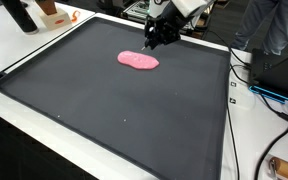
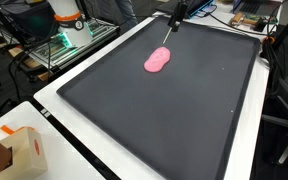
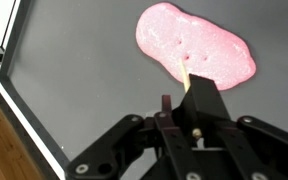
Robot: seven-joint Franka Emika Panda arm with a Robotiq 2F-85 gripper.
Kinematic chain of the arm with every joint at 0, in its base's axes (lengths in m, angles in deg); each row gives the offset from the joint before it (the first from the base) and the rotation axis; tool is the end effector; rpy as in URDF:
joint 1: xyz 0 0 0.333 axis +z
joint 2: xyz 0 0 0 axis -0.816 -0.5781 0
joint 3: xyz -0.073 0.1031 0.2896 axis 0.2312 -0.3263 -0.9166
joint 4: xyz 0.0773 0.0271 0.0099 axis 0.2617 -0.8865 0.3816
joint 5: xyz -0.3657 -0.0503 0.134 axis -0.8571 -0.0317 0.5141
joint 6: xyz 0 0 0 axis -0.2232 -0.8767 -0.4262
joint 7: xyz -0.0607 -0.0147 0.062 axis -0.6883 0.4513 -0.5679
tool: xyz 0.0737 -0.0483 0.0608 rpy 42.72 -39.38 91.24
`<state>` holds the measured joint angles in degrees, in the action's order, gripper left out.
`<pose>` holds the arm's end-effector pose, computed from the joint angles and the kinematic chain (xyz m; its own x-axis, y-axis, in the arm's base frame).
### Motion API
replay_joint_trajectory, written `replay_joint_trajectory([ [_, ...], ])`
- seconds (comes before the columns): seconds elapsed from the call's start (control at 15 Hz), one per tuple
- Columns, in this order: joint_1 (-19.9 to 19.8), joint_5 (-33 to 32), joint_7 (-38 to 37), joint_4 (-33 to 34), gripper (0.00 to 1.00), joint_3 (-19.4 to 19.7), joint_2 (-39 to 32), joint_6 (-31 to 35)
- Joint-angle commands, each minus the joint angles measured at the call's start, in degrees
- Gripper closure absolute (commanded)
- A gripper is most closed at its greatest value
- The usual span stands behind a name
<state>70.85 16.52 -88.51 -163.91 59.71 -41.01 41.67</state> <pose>0.5210 0.2424 0.2940 0.8424 0.5001 -0.2009 0.5263 -0.6832 0.5062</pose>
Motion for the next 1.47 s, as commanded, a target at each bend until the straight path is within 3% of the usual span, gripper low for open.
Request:
replay_joint_trajectory([
  [0.0, -1.68, 4.57, 3.18, -4.21, 0.94, 0.94, 5.21, 3.38],
  [0.8, -6.12, 19.85, 14.73, -11.64, 0.94, 3.33, 17.33, 9.81],
  [1.4, -7.45, 27.28, 20.58, -15.52, 0.94, 4.77, 23.67, 12.24],
])
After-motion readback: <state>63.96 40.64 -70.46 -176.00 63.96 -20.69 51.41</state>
